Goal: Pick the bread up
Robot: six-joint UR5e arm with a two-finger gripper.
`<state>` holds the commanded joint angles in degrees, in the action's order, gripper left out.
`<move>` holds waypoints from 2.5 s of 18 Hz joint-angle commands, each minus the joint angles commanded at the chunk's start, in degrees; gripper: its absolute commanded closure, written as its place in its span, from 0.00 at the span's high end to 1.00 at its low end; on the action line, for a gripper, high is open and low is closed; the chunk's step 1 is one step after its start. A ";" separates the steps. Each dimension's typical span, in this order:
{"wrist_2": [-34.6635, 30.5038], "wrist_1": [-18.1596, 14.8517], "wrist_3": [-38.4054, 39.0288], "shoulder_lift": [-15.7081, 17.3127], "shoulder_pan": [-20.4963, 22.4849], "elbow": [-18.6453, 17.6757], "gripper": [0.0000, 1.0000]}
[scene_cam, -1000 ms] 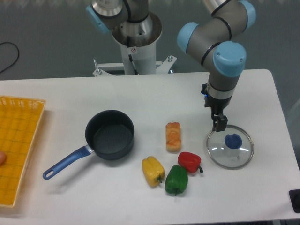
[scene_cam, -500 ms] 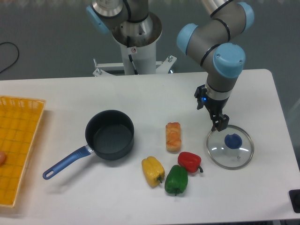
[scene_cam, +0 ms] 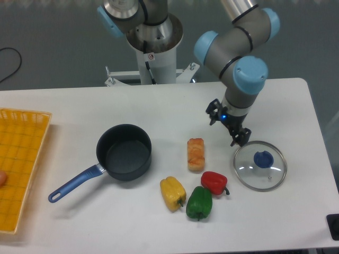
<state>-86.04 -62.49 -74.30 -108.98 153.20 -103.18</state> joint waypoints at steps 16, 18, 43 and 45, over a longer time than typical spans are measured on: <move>-1.76 0.70 5.39 -4.57 -5.63 0.18 0.99; -1.76 0.97 5.39 -4.57 -5.54 0.18 0.94; -3.07 1.23 2.86 -2.91 -5.28 4.12 0.13; -5.53 -0.08 -1.09 -2.38 -5.28 6.06 0.12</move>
<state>-91.57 -62.57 -75.39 -111.36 147.92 -97.13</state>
